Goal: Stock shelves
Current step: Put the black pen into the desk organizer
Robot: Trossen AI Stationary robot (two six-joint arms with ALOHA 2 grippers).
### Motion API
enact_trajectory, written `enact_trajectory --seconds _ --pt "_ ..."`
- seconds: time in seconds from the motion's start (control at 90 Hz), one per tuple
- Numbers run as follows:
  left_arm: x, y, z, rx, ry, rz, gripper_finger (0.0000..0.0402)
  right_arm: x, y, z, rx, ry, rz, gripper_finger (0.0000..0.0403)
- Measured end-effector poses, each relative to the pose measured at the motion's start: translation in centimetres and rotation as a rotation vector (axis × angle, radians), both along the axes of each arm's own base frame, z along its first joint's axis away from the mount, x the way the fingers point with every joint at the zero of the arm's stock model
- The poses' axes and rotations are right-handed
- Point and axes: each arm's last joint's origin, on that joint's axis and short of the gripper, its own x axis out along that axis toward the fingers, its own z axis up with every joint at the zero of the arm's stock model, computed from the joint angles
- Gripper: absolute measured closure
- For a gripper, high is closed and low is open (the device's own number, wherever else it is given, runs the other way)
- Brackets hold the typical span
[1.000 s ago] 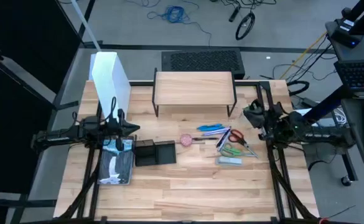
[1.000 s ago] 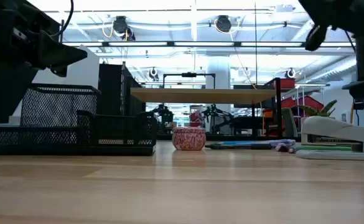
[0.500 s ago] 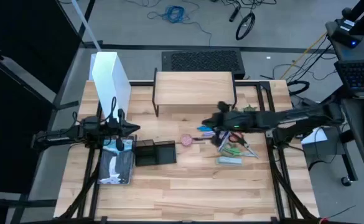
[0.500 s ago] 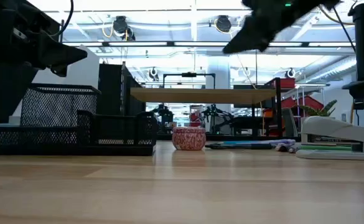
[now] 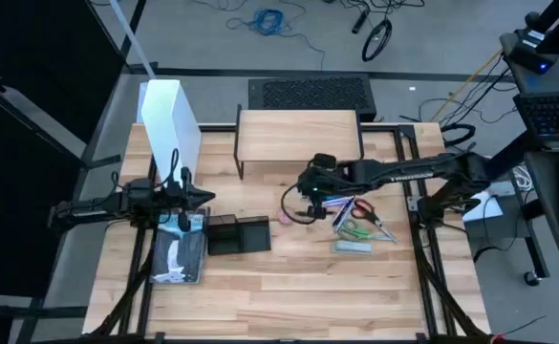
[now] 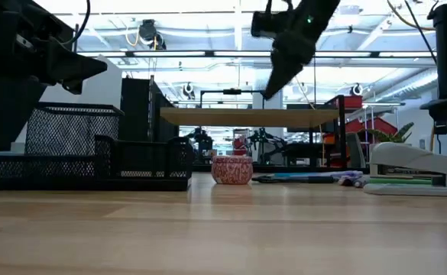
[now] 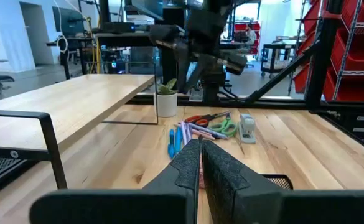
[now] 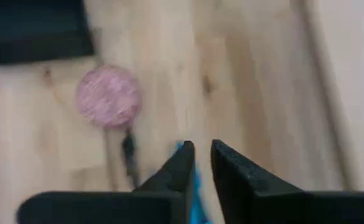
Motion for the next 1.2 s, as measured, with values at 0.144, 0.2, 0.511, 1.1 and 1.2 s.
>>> enact_trajectory --seconds 0.144,0.2,0.511,1.1,1.2 --pt "0.0 0.0 0.0 0.000 0.000 0.000 0.0398 0.9 0.2 -2.1 0.111 0.062 0.012 0.0278" --pt "0.0 0.0 0.0 0.000 0.000 0.000 0.0398 1.2 0.5 -3.0 0.139 0.092 0.038 0.0256" --pt "0.0 0.0 0.0 0.000 0.000 0.001 0.0398 2.8 1.3 -8.1 0.137 0.246 0.097 0.0239" --pt "0.0 0.0 0.0 0.000 0.000 0.003 0.0398 4.5 1.3 -12.1 0.144 0.265 0.079 0.0248" --pt "0.0 0.0 0.0 0.000 0.000 0.003 0.0398 4.5 1.2 -12.2 0.149 0.266 0.069 0.0252"
